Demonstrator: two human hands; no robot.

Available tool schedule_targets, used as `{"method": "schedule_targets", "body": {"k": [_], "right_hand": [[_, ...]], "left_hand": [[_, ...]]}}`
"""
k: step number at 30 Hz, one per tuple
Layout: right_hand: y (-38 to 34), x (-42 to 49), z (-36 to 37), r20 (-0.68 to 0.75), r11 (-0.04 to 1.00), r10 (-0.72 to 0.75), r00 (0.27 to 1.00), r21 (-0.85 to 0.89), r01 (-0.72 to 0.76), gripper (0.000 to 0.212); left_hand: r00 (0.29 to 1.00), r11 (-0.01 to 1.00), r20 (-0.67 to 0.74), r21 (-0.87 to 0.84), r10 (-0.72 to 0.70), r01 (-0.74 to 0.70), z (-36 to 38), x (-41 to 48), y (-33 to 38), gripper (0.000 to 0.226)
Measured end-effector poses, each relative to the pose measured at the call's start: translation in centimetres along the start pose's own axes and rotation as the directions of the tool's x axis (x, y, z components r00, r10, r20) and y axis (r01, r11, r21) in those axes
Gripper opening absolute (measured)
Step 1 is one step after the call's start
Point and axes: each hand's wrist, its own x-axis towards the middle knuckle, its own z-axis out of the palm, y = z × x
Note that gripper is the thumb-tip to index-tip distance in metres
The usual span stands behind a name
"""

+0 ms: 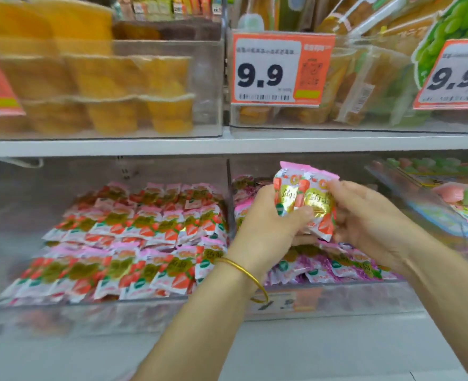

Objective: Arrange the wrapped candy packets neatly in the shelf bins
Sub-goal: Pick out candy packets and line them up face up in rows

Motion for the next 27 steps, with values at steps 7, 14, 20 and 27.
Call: {"method": "schedule_targets", "body": {"k": [7, 14, 20, 27], "right_hand": [[0.8, 1.0, 3.2, 0.037, 0.993, 0.119, 0.992, 0.009, -0.119, 0.066], [1.1, 1.4, 4.8, 0.042, 0.987, 0.154, 0.987, 0.031, -0.156, 0.044], [1.6, 1.8, 5.0, 0.026, 0.987, 0.158, 0.987, 0.004, -0.159, 0.042], [1.6, 2.1, 4.3, 0.018, 0.99, 0.141, 0.99, 0.005, -0.141, 0.042]], "left_hand": [[0.97, 0.993, -0.24, 0.118, 0.022, 0.007, -9.3, -5.0, 1.6, 0.023], [0.838, 0.883, -0.544, 0.416, 0.05, 0.217, -18.3, -3.3, 0.1, 0.019], [0.857, 0.653, -0.512, 0.667, 0.051, 0.36, -15.7, 0.6, -0.9, 0.035], [0.858, 0.54, -0.496, 0.762, 0.133, 0.357, -16.3, 1.4, -1.5, 0.031]]}}
